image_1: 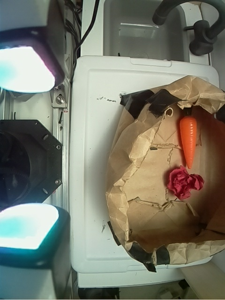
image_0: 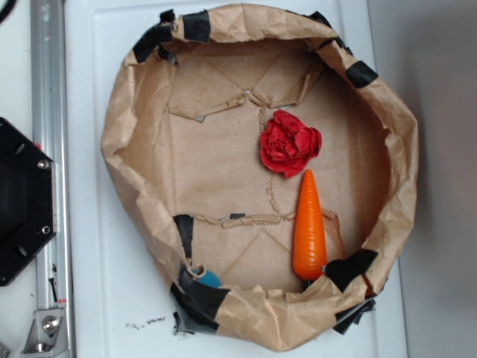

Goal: Grab the blue ball.

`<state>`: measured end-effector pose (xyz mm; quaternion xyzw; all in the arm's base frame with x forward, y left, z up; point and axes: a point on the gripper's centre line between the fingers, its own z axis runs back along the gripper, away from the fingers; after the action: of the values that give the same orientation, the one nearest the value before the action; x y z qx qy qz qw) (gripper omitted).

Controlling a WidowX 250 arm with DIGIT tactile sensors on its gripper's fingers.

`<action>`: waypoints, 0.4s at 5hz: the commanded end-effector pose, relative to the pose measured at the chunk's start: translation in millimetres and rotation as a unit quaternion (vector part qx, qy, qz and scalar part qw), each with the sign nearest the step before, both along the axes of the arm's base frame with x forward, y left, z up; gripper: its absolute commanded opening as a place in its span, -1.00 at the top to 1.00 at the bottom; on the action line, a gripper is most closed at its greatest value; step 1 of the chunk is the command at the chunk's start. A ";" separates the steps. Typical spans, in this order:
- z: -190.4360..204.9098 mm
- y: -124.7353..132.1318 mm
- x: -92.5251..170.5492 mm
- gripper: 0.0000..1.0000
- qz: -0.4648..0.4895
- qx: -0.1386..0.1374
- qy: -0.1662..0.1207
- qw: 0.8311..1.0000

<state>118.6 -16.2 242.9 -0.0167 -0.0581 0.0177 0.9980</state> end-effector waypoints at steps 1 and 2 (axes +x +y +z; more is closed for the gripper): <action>0.0 0.0 0.0 -1.00 0.000 0.000 0.000 1.000; -9.5 0.4 50.0 -1.00 0.080 -0.027 0.001 0.996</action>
<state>164.6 -19.6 223.6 -0.0351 -0.0381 0.0837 0.9951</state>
